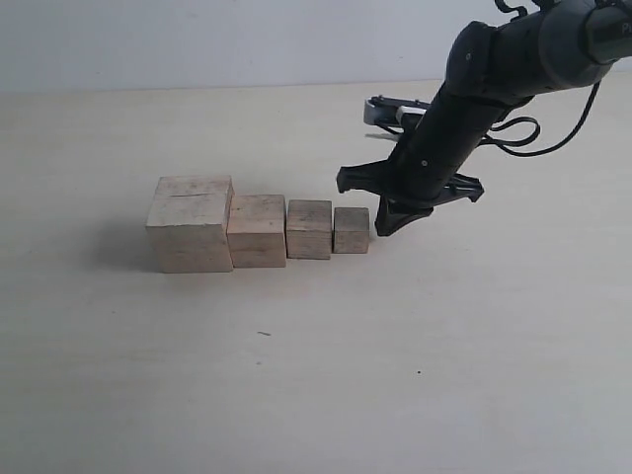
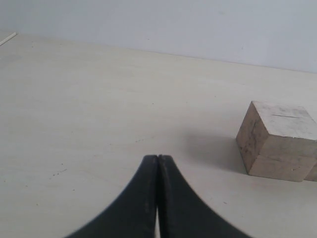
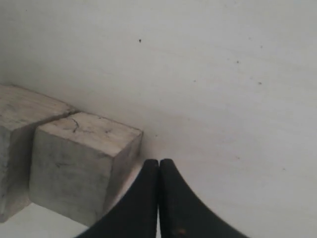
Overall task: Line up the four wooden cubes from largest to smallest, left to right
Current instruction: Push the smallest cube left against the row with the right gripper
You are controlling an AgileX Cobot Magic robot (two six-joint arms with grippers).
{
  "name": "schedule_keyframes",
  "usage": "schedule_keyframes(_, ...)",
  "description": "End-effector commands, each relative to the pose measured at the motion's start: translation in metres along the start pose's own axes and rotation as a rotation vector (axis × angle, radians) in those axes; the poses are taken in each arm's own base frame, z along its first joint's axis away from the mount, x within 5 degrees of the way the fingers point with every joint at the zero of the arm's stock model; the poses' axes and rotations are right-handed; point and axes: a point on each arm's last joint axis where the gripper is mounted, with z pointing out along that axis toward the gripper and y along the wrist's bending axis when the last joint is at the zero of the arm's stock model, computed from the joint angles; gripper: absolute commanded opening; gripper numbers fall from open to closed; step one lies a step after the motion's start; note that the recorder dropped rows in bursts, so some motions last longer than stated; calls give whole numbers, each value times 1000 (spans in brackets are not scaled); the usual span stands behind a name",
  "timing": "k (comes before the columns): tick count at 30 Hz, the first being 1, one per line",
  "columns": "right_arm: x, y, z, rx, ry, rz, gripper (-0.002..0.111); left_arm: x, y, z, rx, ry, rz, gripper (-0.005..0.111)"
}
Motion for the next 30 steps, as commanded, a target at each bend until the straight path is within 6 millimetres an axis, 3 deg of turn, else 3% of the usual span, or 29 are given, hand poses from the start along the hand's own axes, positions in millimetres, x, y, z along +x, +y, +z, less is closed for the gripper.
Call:
schedule_keyframes(1, -2, 3, -1, -12, -20, -16, 0, 0, -1, 0, 10, -13, -6, 0)
schedule_keyframes(30, -1, 10, -1, -94, -16, -28, 0, 0, -1, 0, 10, -13, -6, 0)
